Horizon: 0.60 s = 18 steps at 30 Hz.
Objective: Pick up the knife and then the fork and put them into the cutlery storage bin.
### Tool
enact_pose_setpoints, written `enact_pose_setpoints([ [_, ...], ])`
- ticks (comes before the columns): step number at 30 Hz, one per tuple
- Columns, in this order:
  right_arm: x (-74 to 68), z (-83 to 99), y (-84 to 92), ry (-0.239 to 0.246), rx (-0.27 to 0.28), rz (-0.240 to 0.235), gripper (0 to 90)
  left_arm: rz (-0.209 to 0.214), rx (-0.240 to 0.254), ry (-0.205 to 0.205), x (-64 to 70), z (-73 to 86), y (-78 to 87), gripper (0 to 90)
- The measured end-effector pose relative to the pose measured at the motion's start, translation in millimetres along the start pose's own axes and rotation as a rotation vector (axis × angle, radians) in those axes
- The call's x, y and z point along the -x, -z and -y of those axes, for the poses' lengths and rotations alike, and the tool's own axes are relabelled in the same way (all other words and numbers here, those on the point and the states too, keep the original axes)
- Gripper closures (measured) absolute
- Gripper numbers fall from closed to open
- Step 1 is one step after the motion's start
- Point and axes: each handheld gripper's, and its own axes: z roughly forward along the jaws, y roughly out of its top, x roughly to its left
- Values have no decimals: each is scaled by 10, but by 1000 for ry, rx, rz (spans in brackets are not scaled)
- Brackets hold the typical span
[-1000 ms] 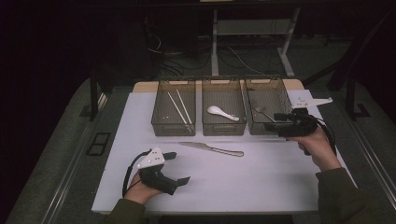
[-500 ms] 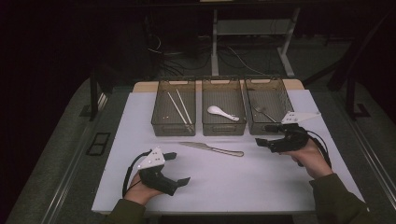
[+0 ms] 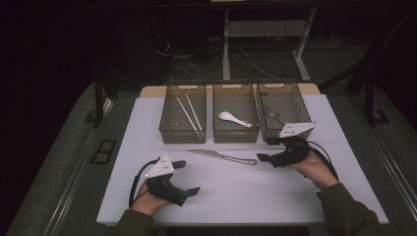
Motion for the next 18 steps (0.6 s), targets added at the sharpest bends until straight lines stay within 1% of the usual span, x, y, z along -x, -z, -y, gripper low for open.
enact_pose_setpoints([
  [8, -58, -87, -154, 11, -20, -35, 266, -1, -1, 1, -1, 0, -2, 0],
  [14, -99, -171, -277, 21, -48, -58, 265, 1, 1, 1, 1, -1, -2, 0],
  [18, -141, -230, -379, 39, -83, -74, 262, 2, 4, 3, 2, -1, -3, 0],
])
